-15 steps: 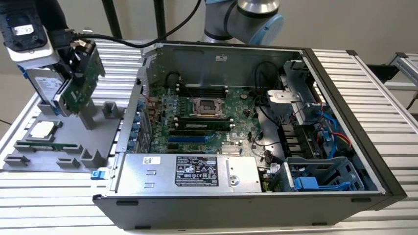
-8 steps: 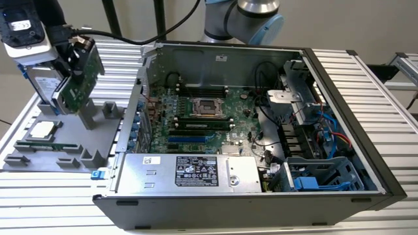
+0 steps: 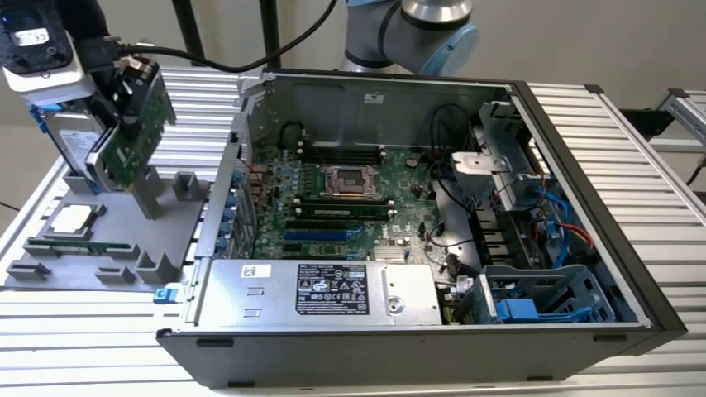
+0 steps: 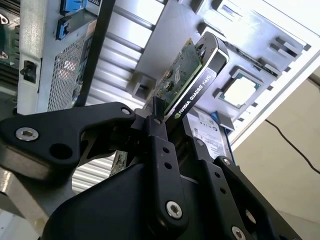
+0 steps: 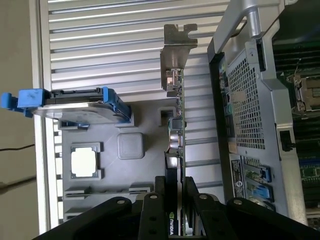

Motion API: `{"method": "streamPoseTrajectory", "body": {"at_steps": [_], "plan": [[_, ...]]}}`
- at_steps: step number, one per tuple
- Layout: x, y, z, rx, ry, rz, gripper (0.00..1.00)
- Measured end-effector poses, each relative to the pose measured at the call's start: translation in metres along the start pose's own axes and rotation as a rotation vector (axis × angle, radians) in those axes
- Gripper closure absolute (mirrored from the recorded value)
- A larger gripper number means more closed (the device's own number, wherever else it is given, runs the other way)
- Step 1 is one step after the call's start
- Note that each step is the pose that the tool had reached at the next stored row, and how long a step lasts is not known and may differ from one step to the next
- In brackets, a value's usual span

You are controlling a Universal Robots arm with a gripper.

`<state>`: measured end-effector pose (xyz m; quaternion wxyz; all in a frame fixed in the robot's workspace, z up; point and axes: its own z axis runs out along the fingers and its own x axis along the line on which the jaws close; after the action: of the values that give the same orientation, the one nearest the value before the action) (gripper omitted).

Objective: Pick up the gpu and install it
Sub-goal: 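Pick up the gpu and move the gpu toward the slot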

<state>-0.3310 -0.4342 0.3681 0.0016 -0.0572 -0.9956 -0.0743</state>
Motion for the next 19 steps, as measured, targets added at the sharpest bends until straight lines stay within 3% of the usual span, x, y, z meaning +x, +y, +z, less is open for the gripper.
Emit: {"method": "streamPoseTrajectory", "body": {"at_steps": [10, 19], "plan": [[0.0001, 0.0008, -0.0052, 0.0000, 0.0000, 0.000, 1.00], [0.0002, 0.0021, -0.0141, -0.0001, 0.0000, 0.000, 1.00]]}}
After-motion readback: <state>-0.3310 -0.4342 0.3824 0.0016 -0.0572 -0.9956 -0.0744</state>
